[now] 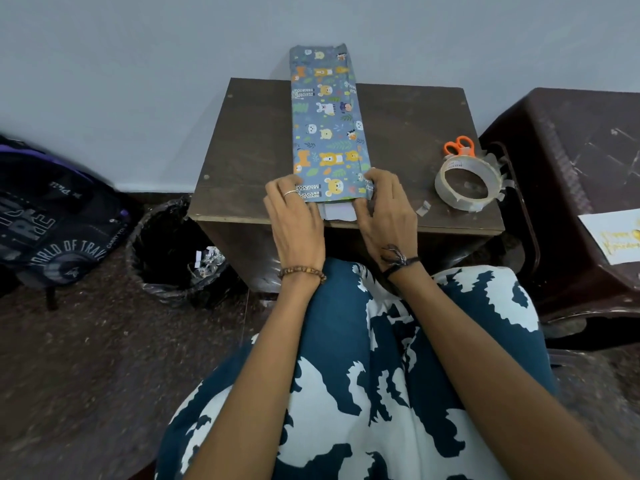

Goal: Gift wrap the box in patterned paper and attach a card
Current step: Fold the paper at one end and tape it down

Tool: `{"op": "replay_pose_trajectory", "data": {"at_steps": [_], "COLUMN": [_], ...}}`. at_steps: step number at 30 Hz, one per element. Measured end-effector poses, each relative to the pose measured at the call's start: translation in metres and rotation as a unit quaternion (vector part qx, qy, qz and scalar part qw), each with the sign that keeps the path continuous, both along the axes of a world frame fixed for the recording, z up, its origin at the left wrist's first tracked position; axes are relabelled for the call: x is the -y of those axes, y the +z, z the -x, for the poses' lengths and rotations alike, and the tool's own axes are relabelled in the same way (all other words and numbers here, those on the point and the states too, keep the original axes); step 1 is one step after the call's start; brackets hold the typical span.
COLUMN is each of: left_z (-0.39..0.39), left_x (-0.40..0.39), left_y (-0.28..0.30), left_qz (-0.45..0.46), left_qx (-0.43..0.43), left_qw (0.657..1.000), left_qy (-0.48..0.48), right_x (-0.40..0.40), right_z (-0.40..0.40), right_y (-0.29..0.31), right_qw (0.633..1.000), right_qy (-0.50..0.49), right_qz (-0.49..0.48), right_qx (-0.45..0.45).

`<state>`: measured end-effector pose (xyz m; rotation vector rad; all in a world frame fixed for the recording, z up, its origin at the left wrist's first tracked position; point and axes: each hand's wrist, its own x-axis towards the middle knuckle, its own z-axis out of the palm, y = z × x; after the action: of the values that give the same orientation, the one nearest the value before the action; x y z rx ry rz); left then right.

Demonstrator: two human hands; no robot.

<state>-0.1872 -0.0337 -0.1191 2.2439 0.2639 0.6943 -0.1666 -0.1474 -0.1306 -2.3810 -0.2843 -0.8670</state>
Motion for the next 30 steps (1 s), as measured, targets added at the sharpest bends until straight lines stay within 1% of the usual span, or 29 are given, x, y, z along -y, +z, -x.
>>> {"op": "replay_pose_trajectory", "data": {"at_steps": [1,4,6,8,10,12,15,18,21,25,27,30], "left_z": [0.000,-0.002,-0.004,-0.006,-0.004,0.002,0.006,0.005,0.004,0.007,0.007,0.007], "left_x": [0.002,0.011,0.012,0.003,-0.005,-0.008,-0.003,0.001,-0.003,-0.007,-0.005,0.000], "left_y": [0.000,0.002,0.001,-0.002,-0.006,-0.008,-0.007,-0.004,-0.004,-0.002,0.000,0.004], "left_qz": [0.023,0.137,0.165,0.163,0.138,0.129,0.164,0.183,0.149,0.136,0.143,0.210], "left_qx": [-0.004,-0.008,-0.012,-0.002,0.005,-0.007,-0.028,-0.043,-0.038,-0.015,-0.017,-0.036], "left_qw": [1.000,0.990,0.986,0.986,0.990,0.991,0.986,0.981,0.986,0.989,0.986,0.973], "left_qy": [0.012,0.020,0.025,0.042,0.039,0.023,0.022,0.042,0.065,0.064,0.080,0.090], "right_x": [-0.004,-0.015,-0.018,-0.016,-0.010,-0.005,-0.009,-0.016,-0.015,-0.013,-0.013,-0.010], "right_z": [0.000,0.001,0.001,0.004,0.006,0.012,0.022,0.021,0.011,0.014,0.016,0.017], "right_y": [0.002,0.006,0.008,0.012,0.015,0.017,0.016,0.013,0.010,0.005,0.003,0.004], "right_qw": [1.000,0.997,0.992,0.984,0.975,0.973,0.972,0.976,0.980,0.989,0.982,0.960], "right_qy": [-0.010,-0.036,-0.031,-0.005,0.015,0.011,-0.007,-0.017,-0.019,-0.030,-0.028,-0.011], "right_qz": [-0.014,-0.051,-0.084,-0.133,-0.165,-0.157,-0.156,-0.165,-0.160,-0.126,-0.163,-0.248], "right_qx": [-0.006,-0.051,-0.084,-0.115,-0.148,-0.167,-0.177,-0.143,-0.114,-0.073,-0.087,-0.129]}}
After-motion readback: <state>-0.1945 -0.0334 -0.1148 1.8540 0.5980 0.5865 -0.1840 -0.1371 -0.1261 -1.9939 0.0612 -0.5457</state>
